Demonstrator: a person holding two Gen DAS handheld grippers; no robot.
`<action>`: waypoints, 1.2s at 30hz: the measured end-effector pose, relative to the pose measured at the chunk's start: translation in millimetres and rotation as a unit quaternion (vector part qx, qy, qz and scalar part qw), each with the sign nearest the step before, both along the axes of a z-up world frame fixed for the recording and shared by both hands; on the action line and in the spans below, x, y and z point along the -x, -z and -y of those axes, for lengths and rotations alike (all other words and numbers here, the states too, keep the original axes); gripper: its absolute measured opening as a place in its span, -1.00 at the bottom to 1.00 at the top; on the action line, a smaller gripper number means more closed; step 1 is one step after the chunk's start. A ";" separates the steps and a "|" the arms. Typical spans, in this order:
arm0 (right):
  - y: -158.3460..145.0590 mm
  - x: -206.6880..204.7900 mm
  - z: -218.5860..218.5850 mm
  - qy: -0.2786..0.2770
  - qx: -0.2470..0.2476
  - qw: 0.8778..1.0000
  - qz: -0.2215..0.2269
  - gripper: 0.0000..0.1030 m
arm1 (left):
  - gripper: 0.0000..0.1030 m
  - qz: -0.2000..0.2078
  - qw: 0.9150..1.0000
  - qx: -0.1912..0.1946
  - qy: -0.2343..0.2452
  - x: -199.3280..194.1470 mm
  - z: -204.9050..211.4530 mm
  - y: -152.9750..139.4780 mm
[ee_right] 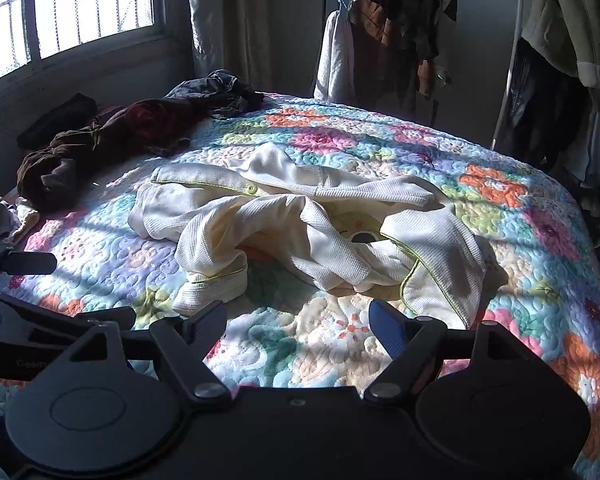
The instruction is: Fold clothes
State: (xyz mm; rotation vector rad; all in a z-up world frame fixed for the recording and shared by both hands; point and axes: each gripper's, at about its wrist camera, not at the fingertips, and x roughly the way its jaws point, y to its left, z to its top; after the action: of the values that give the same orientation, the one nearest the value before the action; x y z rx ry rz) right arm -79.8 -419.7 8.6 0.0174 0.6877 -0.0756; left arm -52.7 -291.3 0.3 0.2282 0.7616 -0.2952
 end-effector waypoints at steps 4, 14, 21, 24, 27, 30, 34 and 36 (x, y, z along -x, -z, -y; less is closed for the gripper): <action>18.1 -14.7 25.0 -0.012 -0.012 0.999 0.038 0.61 | 0.92 0.012 0.999 0.036 0.012 -35.1 -4.5 13.9; 66.6 -71.1 38.0 -0.032 -0.109 0.993 0.011 0.58 | 0.92 0.009 0.994 0.106 0.010 -108.9 -17.6 61.7; 72.4 -89.3 36.9 -0.020 -0.137 0.990 0.000 0.57 | 0.86 0.013 0.998 0.034 0.043 -142.0 19.4 95.5; 76.6 -85.9 39.0 -0.012 -0.132 0.991 -0.007 0.57 | -0.40 -0.032 0.998 0.035 0.044 -148.6 25.0 104.0; 82.0 -79.5 41.0 -0.006 -0.131 0.991 -0.015 0.57 | -0.76 -0.057 0.995 0.072 0.027 -144.0 15.7 99.0; 87.0 -72.8 40.9 -0.004 -0.136 0.990 -0.020 0.57 | -0.79 -0.030 0.997 0.062 0.037 -125.3 10.1 86.8; 91.5 -68.2 41.8 0.006 -0.170 0.985 -0.024 0.57 | -0.80 0.003 0.993 0.099 0.063 -95.6 -0.4 62.5; 92.0 -66.5 49.5 0.032 -0.203 0.978 -0.037 0.57 | -0.80 0.014 0.992 0.108 0.070 -80.1 4.1 55.7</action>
State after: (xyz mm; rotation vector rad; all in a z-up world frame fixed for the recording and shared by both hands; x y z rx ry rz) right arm -13.3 -469.2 -83.4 0.4306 0.7673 0.0031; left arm 27.4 -295.4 -55.5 0.0802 0.6803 -0.5026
